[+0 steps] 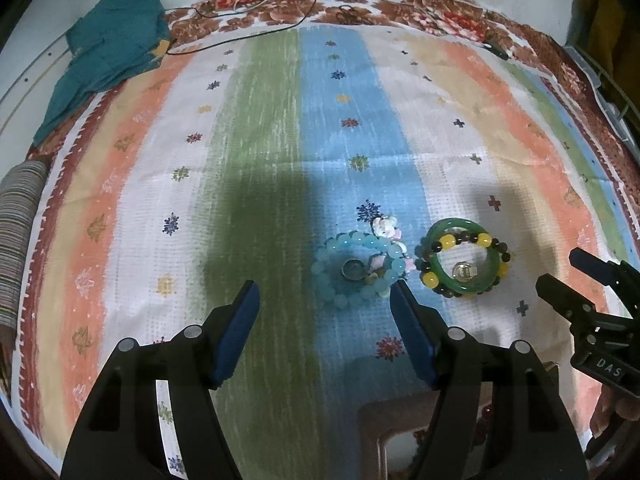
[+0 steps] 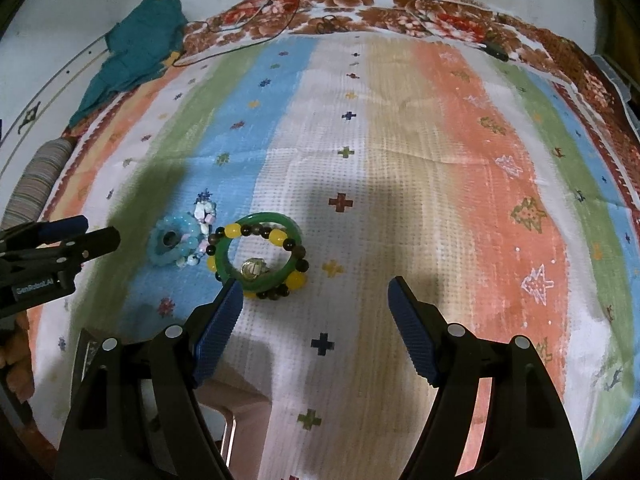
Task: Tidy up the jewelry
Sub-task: 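Move both tools back to the pale blue and yellow-black bracelets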
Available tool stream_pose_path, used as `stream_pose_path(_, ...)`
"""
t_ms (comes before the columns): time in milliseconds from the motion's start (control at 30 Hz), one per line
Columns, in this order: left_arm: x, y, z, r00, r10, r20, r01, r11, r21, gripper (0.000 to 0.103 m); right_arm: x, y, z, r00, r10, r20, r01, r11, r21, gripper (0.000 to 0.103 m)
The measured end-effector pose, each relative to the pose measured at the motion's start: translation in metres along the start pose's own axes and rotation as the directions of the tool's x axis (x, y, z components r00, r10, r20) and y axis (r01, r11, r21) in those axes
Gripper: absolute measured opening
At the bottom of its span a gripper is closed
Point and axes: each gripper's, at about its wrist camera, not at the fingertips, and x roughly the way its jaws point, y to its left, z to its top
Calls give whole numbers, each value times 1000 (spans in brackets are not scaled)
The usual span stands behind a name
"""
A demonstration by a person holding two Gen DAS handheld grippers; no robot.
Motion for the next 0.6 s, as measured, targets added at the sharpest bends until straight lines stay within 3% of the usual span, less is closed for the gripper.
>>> stream_pose_path(600,36,11,8,998,29,-58,-30,999,-11,67,26,2,10,999,-4,-42,4,1000,-10,75)
